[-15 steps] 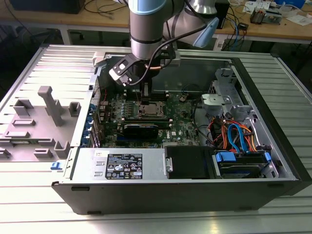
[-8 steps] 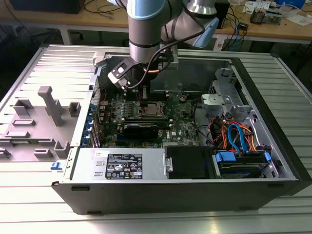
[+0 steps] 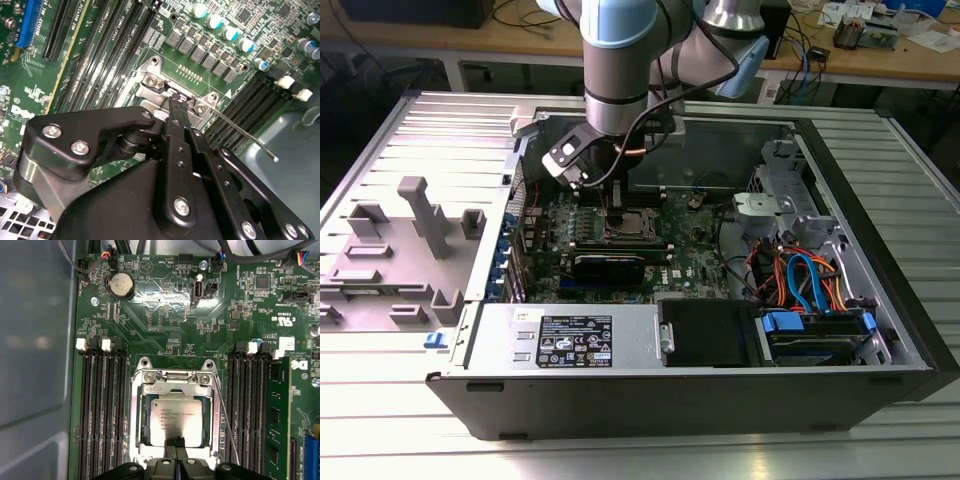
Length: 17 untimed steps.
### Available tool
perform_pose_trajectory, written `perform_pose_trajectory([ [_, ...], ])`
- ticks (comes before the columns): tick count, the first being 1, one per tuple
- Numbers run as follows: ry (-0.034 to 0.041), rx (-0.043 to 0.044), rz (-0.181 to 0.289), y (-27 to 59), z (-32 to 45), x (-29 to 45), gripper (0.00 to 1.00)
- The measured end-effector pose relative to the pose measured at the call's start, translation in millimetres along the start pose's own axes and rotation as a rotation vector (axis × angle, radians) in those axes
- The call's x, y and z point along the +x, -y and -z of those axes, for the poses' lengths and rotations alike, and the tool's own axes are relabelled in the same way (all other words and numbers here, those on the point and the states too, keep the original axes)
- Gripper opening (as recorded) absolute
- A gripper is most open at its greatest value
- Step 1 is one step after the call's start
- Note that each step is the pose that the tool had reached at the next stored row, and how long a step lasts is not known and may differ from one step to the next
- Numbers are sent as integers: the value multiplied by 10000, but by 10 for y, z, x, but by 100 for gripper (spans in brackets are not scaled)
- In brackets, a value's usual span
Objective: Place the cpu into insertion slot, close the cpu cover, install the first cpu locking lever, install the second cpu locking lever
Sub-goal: 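Close the cpu cover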
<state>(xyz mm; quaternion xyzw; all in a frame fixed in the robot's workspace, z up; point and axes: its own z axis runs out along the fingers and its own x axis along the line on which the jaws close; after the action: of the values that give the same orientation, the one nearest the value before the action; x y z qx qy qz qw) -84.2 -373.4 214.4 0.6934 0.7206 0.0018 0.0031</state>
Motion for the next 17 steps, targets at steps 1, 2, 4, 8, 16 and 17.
perform_pose_trajectory([
  [1, 1, 1, 0, 0, 10, 0, 11],
  [2, -1, -1, 0, -1, 11, 0, 11],
  [4, 3, 0, 0, -64, 11, -2, 11],
  [8, 1, 6, 2, -279, 8, -11, 11],
  [16, 1, 7, 1, -294, 6, -11, 11],
  [17, 2, 6, 0, -295, 6, -11, 11],
])
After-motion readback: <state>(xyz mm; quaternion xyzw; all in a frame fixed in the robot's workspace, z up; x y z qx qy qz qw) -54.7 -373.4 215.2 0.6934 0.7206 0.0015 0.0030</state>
